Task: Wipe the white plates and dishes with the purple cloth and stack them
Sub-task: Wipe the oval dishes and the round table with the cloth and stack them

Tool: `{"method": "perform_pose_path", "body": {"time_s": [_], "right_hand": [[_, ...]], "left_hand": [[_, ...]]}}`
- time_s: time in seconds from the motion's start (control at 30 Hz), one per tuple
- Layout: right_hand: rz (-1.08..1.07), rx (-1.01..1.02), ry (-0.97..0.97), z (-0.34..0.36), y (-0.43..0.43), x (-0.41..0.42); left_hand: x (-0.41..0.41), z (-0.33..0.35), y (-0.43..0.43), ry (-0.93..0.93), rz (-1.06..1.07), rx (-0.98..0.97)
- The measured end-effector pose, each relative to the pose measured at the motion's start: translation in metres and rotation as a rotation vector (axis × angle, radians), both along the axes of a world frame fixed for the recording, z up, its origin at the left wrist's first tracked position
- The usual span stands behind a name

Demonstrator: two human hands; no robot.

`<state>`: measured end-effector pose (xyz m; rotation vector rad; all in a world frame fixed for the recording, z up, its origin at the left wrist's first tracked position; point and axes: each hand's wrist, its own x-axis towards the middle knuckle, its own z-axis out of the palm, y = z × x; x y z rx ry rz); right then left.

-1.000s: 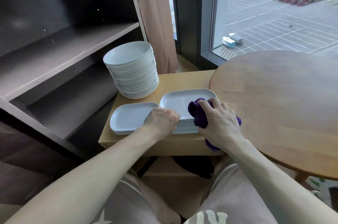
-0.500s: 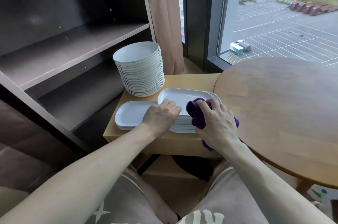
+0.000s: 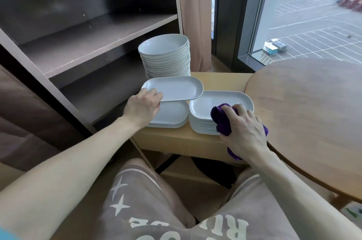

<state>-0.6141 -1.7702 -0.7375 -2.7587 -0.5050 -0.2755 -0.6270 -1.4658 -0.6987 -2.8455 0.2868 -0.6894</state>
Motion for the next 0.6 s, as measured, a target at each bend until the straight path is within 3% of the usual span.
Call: {"method": "perform_pose_path", "body": {"time_s": [0.2,0.6], "right_hand": [[-0.001,0.024,-0.008,-0.004,-0.001,0.002],[0.008,0.04,-0.016,-0.008,-0.001,0.003]], "left_hand": [[-0.019,-0.04,0.038,0.002,0.194,-0.246],[-0.028,-0.069,0.042,0.181,0.208,-0.202]]}}
